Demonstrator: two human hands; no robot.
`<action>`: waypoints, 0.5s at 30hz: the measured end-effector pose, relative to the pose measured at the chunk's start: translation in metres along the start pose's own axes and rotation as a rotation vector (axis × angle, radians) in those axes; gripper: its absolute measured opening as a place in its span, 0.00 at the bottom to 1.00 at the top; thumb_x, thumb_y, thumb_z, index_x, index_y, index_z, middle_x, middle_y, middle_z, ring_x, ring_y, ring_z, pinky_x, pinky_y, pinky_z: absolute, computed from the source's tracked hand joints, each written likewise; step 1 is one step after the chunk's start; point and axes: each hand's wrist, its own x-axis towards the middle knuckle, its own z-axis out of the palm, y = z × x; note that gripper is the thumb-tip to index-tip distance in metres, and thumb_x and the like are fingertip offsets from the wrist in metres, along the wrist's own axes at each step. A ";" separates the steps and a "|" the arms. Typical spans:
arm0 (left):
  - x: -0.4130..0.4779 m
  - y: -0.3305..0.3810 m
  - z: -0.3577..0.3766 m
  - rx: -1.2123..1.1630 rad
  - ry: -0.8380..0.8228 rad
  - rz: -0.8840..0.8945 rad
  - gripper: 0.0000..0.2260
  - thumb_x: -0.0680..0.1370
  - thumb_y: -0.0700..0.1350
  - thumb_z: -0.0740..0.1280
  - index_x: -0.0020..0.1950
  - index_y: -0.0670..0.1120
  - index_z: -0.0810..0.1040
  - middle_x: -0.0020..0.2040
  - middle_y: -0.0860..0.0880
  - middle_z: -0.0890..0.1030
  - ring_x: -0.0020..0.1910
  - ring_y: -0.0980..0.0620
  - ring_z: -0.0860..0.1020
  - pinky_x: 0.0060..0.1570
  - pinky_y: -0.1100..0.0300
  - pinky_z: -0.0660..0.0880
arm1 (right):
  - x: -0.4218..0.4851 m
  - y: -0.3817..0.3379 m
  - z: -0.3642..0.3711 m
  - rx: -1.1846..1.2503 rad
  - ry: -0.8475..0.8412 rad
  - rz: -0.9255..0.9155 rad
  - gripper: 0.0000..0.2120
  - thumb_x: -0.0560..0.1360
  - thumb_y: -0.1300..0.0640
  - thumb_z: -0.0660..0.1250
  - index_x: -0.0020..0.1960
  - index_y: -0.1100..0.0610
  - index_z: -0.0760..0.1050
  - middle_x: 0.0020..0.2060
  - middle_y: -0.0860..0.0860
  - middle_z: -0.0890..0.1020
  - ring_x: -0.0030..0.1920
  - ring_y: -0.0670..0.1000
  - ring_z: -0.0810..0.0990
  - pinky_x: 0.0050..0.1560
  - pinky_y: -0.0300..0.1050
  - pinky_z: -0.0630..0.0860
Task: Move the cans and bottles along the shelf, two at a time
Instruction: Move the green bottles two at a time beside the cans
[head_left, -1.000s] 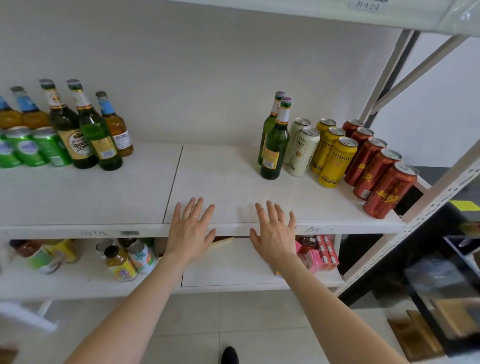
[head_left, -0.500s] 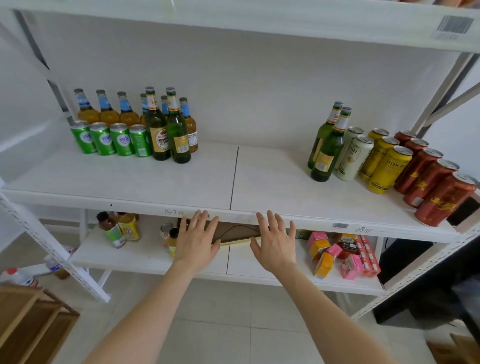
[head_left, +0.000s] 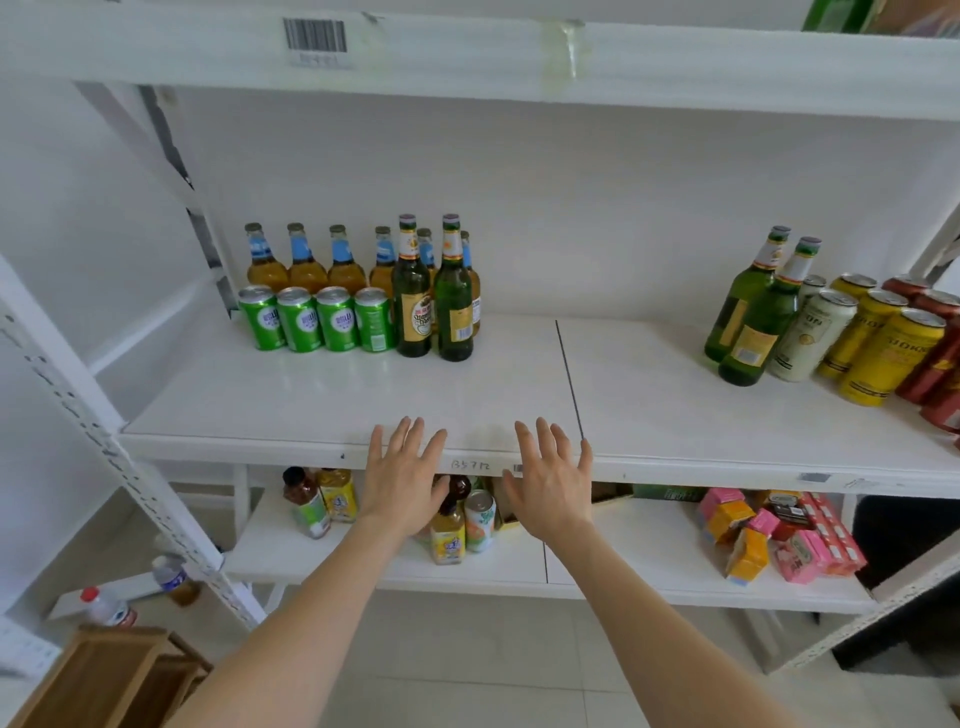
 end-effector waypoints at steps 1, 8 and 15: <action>0.005 -0.008 0.000 0.004 0.003 0.000 0.28 0.81 0.59 0.56 0.78 0.52 0.56 0.79 0.43 0.57 0.79 0.44 0.52 0.75 0.40 0.47 | 0.007 -0.007 0.001 -0.005 -0.003 0.001 0.32 0.80 0.39 0.53 0.79 0.50 0.48 0.79 0.55 0.54 0.78 0.57 0.52 0.75 0.65 0.48; 0.058 -0.048 0.003 0.008 0.032 -0.006 0.28 0.81 0.58 0.56 0.78 0.52 0.56 0.79 0.43 0.58 0.78 0.44 0.53 0.75 0.40 0.47 | 0.072 -0.031 0.004 -0.023 0.010 0.002 0.32 0.80 0.39 0.53 0.79 0.50 0.48 0.79 0.55 0.54 0.78 0.58 0.52 0.74 0.66 0.48; 0.130 -0.085 0.002 0.011 0.094 -0.030 0.28 0.80 0.59 0.58 0.78 0.51 0.57 0.78 0.42 0.60 0.78 0.43 0.55 0.75 0.39 0.50 | 0.152 -0.040 0.002 -0.026 0.072 -0.014 0.31 0.80 0.40 0.54 0.78 0.51 0.51 0.78 0.55 0.57 0.77 0.57 0.55 0.74 0.65 0.49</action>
